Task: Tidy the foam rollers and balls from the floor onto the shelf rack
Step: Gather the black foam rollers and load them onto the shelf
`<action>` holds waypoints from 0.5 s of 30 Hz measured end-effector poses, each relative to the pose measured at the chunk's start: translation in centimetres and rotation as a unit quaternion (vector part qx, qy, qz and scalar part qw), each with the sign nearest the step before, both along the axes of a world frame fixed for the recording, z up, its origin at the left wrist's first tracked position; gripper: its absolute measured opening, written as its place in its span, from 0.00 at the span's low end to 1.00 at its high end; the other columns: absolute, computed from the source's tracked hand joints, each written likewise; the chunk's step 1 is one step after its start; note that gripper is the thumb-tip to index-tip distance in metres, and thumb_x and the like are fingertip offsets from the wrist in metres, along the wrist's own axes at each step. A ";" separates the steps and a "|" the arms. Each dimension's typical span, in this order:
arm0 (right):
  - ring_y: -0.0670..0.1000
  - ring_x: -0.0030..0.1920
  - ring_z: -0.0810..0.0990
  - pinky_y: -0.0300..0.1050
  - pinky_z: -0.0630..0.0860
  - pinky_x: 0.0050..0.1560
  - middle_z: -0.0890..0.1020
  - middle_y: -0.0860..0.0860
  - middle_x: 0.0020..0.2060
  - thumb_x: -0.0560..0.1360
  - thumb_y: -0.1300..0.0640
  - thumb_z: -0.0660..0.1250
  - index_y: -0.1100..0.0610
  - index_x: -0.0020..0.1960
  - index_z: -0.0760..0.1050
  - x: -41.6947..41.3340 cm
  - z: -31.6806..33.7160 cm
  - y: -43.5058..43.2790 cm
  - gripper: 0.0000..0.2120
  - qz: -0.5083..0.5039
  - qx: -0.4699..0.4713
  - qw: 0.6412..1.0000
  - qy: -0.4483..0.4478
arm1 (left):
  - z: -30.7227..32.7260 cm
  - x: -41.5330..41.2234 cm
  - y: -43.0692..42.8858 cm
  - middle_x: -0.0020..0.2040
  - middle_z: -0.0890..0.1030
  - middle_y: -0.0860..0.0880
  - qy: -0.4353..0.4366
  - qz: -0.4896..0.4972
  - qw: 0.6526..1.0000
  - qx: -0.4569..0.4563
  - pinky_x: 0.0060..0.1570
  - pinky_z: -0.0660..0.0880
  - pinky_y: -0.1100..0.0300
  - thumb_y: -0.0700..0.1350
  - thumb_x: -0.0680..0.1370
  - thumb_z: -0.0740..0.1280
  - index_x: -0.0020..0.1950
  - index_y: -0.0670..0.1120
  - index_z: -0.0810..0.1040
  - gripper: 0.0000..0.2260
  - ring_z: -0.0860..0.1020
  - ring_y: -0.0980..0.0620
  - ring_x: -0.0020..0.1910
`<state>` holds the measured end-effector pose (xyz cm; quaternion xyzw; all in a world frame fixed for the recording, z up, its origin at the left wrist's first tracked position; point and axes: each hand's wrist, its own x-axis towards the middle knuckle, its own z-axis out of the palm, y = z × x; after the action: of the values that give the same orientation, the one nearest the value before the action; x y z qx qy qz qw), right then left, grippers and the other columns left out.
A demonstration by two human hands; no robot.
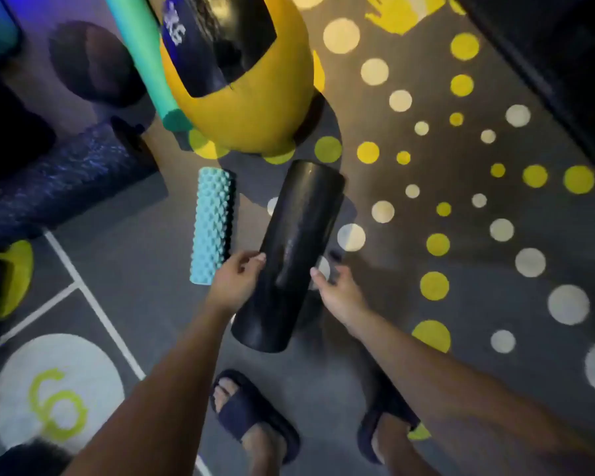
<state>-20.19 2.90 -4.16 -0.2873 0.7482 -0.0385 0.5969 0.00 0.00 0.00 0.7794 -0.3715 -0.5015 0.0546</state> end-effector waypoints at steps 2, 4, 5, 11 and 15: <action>0.57 0.74 0.69 0.55 0.65 0.75 0.70 0.52 0.75 0.70 0.23 0.63 0.54 0.78 0.61 0.5 -3.4 0.1 0.48 -0.058 0.029 0.997 -0.029 | -4.2 -0.6 -0.6 0.60 0.82 0.53 0.012 0.008 1.000 0.005 0.64 0.74 0.56 0.65 0.78 0.67 0.65 0.53 0.80 0.22 0.80 0.52 0.60; 0.54 0.76 0.68 0.56 0.64 0.76 0.67 0.50 0.77 0.63 0.18 0.63 0.51 0.80 0.57 1.1 -6.7 -0.2 0.57 -0.114 0.040 0.988 -0.098 | -8.3 -1.6 -1.8 0.68 0.79 0.51 0.021 0.035 0.999 0.018 0.70 0.70 0.54 0.76 0.70 0.64 0.73 0.53 0.73 0.39 0.77 0.50 0.66; 0.53 0.75 0.68 0.55 0.65 0.75 0.68 0.48 0.76 0.61 0.18 0.65 0.50 0.81 0.56 1.5 -8.2 -0.1 0.58 -0.131 0.038 0.982 -0.130 | -10.2 -2.3 -2.2 0.71 0.77 0.49 0.021 0.035 0.999 0.022 0.72 0.69 0.53 0.78 0.70 0.61 0.76 0.53 0.69 0.43 0.76 0.47 0.69; 0.50 0.68 0.76 0.51 0.72 0.72 0.75 0.48 0.71 0.68 0.29 0.73 0.50 0.78 0.62 -2.3 -12.0 -4.3 0.47 -0.424 -0.115 0.892 -0.111 | -13.1 -10.6 -8.6 0.59 0.82 0.55 0.057 -0.078 0.989 -0.114 0.64 0.75 0.56 0.67 0.75 0.69 0.64 0.57 0.78 0.23 0.80 0.55 0.60; 0.52 0.65 0.78 0.52 0.74 0.68 0.76 0.47 0.68 0.68 0.29 0.72 0.52 0.74 0.66 -12.2 -13.6 -10.7 0.43 -0.556 -0.195 0.807 -0.040 | -15.7 -21.2 -16.8 0.61 0.83 0.54 0.163 -0.213 0.951 -0.153 0.69 0.74 0.50 0.69 0.66 0.67 0.66 0.56 0.78 0.31 0.80 0.55 0.62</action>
<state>-32.34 -7.80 -17.75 0.0689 0.7319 -0.5205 0.4344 -21.19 -16.84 -15.65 0.5720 -0.5874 -0.5587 0.1249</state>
